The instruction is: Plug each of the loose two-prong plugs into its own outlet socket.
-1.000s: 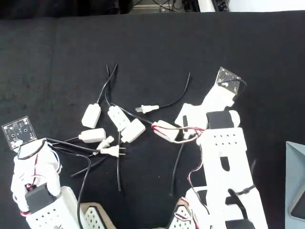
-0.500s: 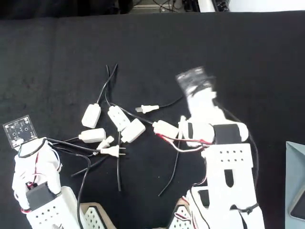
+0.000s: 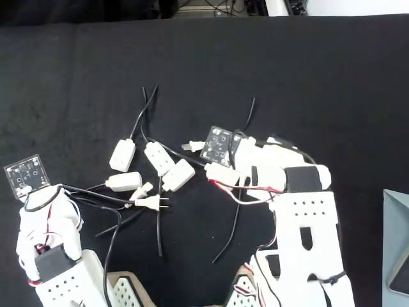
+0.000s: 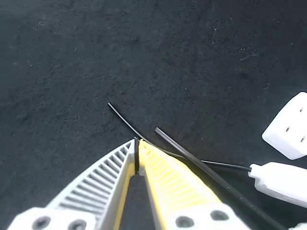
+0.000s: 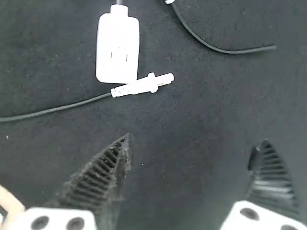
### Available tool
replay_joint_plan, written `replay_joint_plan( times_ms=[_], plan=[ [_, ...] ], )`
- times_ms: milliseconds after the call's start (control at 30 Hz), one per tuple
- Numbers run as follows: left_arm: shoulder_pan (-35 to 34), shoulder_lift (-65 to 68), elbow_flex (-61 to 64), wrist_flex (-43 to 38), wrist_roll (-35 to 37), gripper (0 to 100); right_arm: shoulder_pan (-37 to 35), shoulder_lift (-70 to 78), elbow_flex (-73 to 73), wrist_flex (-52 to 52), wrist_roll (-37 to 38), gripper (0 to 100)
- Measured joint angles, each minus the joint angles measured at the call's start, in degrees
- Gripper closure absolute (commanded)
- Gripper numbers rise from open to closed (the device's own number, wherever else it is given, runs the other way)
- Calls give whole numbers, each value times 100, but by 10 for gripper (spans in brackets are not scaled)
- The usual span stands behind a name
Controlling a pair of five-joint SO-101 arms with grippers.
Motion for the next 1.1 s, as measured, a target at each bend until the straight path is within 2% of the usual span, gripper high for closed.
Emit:
replay_joint_plan(
  times_ms=[233,533,733,967,1033,1100],
  plan=[
    [0,0,0,0,0,970,0,1222,-123,0,589,649],
    [0,0,0,0,0,970,-202,2945,-1046,0,695,648],
    [0,0,0,0,-35,970,-510,3684,-1442,0,730,652],
    [0,9,18,0,-255,970,-554,4554,-1635,-35,738,655],
    [0,9,18,0,-255,970,-554,4738,-1705,-44,765,697],
    [0,9,18,0,-255,970,-554,4862,-1776,-44,765,795]
  ],
)
